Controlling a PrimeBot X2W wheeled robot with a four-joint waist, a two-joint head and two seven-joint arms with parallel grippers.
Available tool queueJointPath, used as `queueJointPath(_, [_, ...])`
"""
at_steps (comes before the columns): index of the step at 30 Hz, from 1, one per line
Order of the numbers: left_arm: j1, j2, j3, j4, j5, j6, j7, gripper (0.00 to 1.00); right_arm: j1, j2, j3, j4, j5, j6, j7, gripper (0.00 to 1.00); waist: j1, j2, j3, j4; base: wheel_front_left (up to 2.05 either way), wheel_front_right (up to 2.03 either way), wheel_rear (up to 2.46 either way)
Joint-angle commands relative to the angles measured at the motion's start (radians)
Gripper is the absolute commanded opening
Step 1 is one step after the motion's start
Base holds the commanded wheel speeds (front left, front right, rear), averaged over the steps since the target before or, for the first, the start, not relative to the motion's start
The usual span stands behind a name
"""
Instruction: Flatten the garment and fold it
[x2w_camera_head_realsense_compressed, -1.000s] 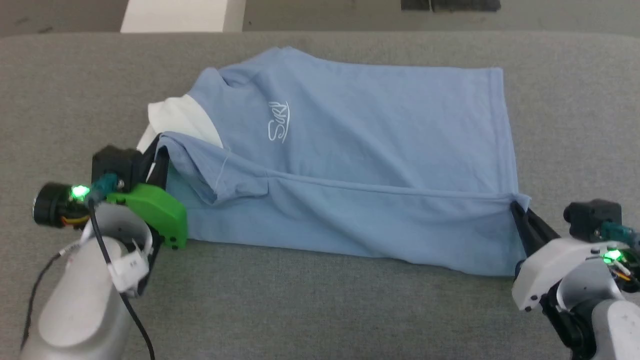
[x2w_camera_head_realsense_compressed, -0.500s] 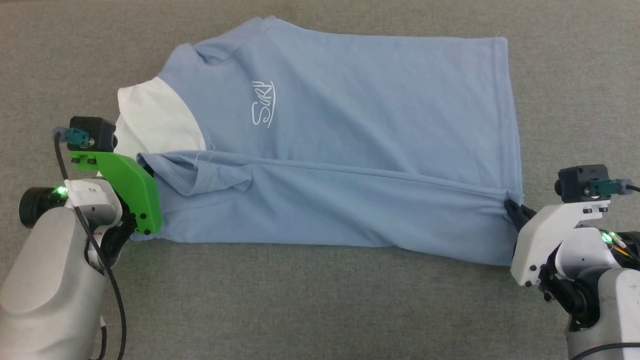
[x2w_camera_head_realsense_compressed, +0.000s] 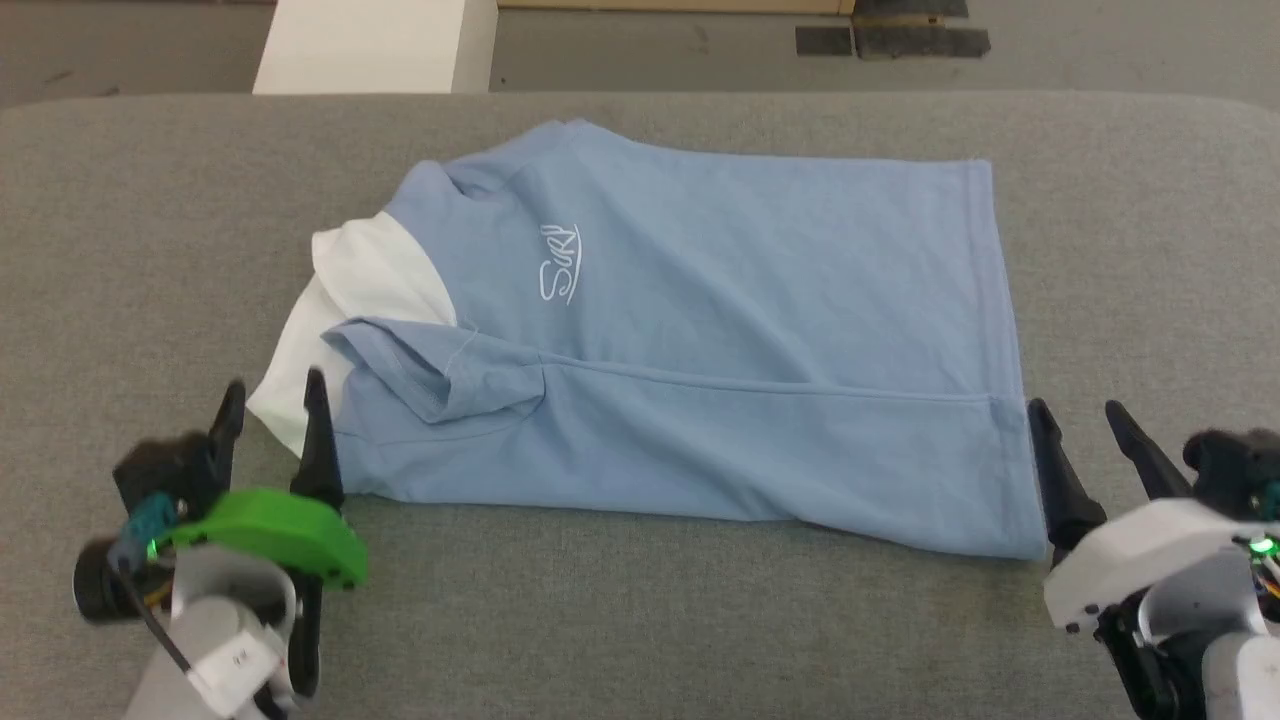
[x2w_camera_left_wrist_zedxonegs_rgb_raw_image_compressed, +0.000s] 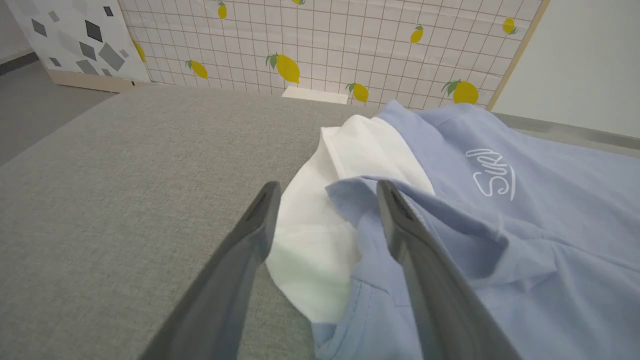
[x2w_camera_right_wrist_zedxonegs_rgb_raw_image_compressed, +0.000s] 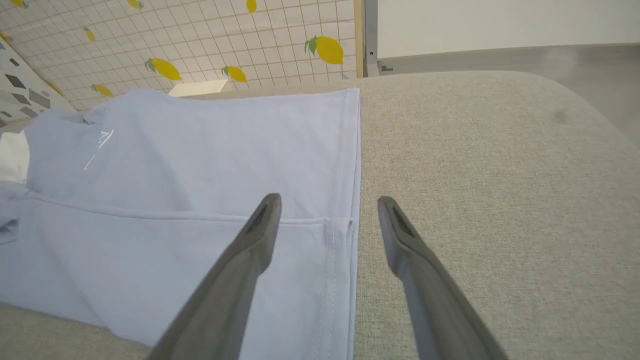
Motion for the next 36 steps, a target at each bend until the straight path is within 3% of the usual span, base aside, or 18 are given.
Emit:
queueJointPath(1, [0.042,-0.008,0.005,-0.012,0.006,0.019,-0.011,1.00,0.022,0.003,0.001,-0.004,0.003,-0.001,-0.050,1.00,0.0000,0.0000,-0.041,0.001,0.00,0.00,0.00])
queueJointPath(11, [0.126,-0.020,0.010,-0.020,-0.047,0.060,0.103,1.00,0.103,0.004,0.066,0.036,0.054,-0.001,-0.340,1.00,0.0000,0.0000,-0.069,-0.042,0.00,0.00,0.00])
queueJointPath(19, [0.046,-0.016,0.036,0.078,-0.125,0.111,0.317,1.00,0.101,0.004,0.104,0.051,0.053,-0.001,-0.372,1.00,0.0000,0.0000,-0.058,-0.090,0.00,0.00,0.00])
queueJointPath(24, [0.021,-0.012,0.028,0.127,-0.173,0.113,0.454,1.00,0.100,0.004,0.107,0.059,0.052,-0.001,-0.353,1.00,0.0000,0.0000,-0.053,-0.109,0.00,0.00,0.00])
queueJointPath(25, [0.021,-0.009,0.021,0.128,-0.180,0.111,0.484,0.32,0.100,0.004,0.107,0.060,0.050,-0.001,-0.350,1.00,0.0000,0.0000,-0.052,-0.111,0.00,0.00,0.00])
queueJointPath(26, [0.021,-0.006,0.018,0.124,-0.182,0.109,0.497,0.07,0.100,0.004,0.106,0.061,0.048,-0.001,-0.348,1.00,0.0000,0.0000,-0.051,-0.112,0.00,0.00,0.00])
queueJointPath(27, [0.022,-0.002,0.017,0.116,-0.184,0.108,0.504,0.00,0.101,0.004,0.105,0.061,0.045,-0.001,-0.347,1.00,0.0000,0.0000,-0.050,-0.113,0.00,0.00,0.00])
queueJointPath(33, [0.045,0.002,0.014,0.074,-0.179,0.101,0.476,0.00,0.086,0.004,0.087,0.077,0.029,-0.001,-0.345,1.00,0.0000,0.0000,-0.047,-0.096,0.00,0.00,0.00])
queueJointPath(36, [0.049,-0.003,0.005,0.064,-0.176,0.091,0.462,0.00,0.063,0.004,0.073,0.126,0.045,-0.001,-0.266,1.00,0.0000,0.0000,-0.043,-0.076,0.00,0.00,0.00])
